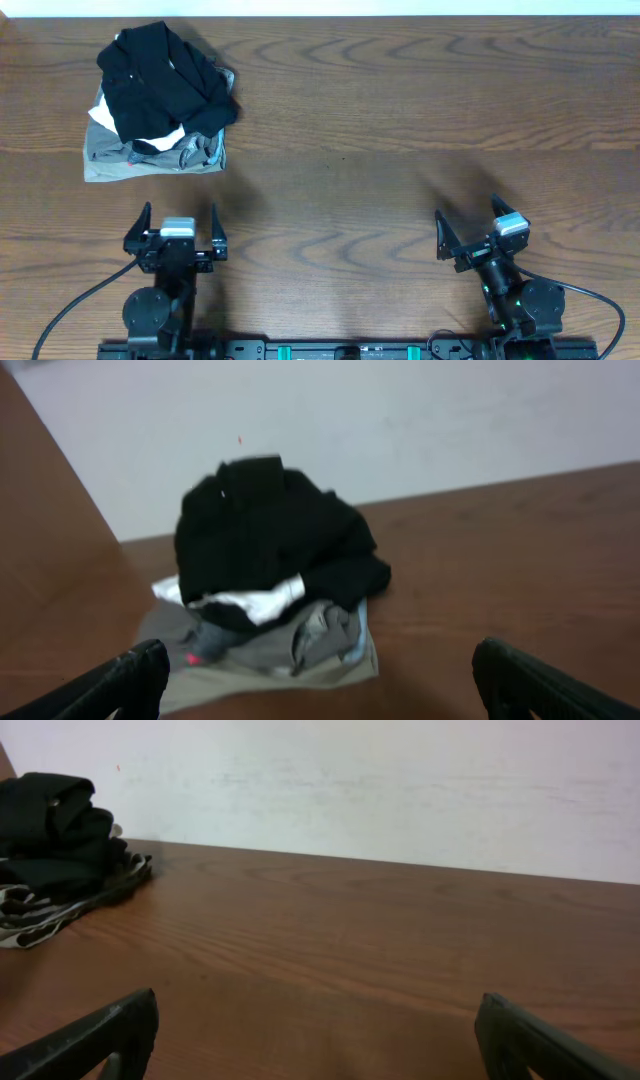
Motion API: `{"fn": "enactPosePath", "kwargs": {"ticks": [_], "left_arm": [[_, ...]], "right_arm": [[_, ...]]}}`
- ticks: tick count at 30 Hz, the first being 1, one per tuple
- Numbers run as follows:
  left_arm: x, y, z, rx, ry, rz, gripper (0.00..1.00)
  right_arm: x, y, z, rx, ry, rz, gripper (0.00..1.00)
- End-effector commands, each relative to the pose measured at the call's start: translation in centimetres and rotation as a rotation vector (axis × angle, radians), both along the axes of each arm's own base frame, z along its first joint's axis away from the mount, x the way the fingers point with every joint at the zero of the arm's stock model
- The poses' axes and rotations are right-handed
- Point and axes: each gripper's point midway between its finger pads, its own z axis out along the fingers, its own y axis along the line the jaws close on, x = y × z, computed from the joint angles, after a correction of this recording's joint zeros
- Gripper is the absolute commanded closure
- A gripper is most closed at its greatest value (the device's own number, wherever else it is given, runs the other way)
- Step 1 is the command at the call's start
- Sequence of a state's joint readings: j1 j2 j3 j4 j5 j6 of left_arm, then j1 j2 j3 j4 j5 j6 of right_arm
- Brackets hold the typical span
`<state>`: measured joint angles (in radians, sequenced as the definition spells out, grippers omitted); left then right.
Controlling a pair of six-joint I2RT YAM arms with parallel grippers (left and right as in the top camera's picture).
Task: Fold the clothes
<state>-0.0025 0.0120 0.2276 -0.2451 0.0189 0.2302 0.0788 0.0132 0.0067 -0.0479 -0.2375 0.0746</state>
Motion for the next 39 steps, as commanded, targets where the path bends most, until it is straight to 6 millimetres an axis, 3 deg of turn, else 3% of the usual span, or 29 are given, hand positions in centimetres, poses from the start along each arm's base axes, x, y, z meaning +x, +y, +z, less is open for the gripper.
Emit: {"fn": "enactPosePath", "kwargs": {"ticks": [1,4,12,39], "left_arm": [[0.3,0.1,-2.0,-0.019,0.033,0.008,0.02],[0.5,0.1,-4.1,-0.026,0.077,0.009,0.02],[0.7,0.1,-7.0,-0.025,0.138,0.010,0.02],[0.8,-0.1,-6.9,-0.025,0.133,0.002,0.02]], "right_arm": [[0.0,-0.2,-0.1,-0.012,0.000,-0.007,0.01],[0.0,-0.2,-0.1,-0.012,0.000,-0.007,0.01],[0.0,-0.2,-0.1,-0.012,0.000,-0.007,0.01],[0.0,-0.2,-0.1,-0.012,0.000,-0.007,0.01]]}}
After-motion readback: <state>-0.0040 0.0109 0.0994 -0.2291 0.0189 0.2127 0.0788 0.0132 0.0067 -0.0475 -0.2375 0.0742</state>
